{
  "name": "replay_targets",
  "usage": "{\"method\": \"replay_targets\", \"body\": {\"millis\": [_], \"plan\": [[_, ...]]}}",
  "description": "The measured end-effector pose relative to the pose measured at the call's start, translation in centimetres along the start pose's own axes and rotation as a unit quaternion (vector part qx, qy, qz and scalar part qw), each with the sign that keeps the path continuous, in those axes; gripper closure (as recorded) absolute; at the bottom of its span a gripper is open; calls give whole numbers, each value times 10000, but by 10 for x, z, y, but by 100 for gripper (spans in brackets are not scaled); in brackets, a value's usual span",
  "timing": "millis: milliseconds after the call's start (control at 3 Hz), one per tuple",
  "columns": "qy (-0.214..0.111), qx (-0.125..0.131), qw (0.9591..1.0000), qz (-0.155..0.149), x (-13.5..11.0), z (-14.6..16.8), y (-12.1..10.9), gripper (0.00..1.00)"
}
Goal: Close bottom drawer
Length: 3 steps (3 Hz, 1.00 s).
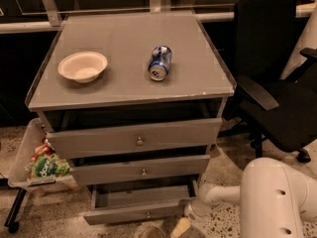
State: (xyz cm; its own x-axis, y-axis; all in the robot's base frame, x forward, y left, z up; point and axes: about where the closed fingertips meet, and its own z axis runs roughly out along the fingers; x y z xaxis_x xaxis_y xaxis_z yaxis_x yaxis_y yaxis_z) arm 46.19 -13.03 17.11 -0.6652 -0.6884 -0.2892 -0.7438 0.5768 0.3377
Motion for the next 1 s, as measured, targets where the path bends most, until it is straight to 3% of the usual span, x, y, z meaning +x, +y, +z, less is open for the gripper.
{"method": "replay_targets", "body": {"millis": [333, 1000], "plan": [[0, 0, 10000, 0, 0, 0, 0, 19], [38, 14, 10000, -30, -4, 3, -1, 65]]}}
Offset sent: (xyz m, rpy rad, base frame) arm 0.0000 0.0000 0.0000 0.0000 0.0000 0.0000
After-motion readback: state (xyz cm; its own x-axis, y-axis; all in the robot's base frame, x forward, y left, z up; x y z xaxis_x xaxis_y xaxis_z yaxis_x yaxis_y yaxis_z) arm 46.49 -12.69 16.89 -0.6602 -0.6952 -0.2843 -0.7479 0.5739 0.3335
